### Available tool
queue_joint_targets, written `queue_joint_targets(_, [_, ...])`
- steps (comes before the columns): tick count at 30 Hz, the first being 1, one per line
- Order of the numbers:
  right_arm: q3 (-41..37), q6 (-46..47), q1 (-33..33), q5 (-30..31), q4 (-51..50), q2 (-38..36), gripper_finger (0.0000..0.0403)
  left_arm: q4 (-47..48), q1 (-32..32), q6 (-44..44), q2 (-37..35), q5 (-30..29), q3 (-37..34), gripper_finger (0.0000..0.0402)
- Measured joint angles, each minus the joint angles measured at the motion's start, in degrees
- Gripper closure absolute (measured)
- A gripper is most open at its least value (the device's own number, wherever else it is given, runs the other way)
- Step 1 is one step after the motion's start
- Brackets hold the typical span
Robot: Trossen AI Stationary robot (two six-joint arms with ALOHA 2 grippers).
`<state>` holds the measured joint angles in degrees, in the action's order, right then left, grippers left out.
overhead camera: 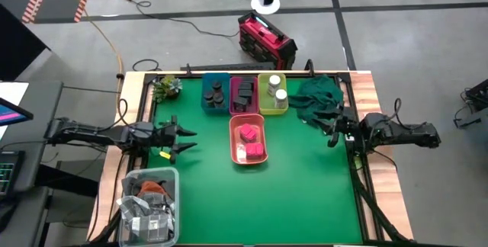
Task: Sort spices by type
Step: Return to Home Position
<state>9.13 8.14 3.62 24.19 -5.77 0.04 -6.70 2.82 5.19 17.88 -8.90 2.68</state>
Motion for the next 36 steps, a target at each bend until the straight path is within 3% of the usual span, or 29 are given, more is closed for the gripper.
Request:
queue_joint_targets(11, [0.00, 3.89, 0.00, -0.03, -4.44, 0.65, 0.0241, 1.82, 0.54, -5.10, -0.32, 0.74, -0.02, 0.0228])
queue_joint_targets(18, [0.00, 3.89, 0.00, -0.03, -8.47, 0.65, 0.0241, 4.43, 0.54, -1.00, -0.30, 0.83, -0.04, 0.0228])
queue_joint_targets(36, [0.00, 3.91, 0.00, -0.05, -12.67, 0.65, 0.0241, 5.20, 0.54, -1.48, -0.30, 0.80, -0.04, 0.0228])
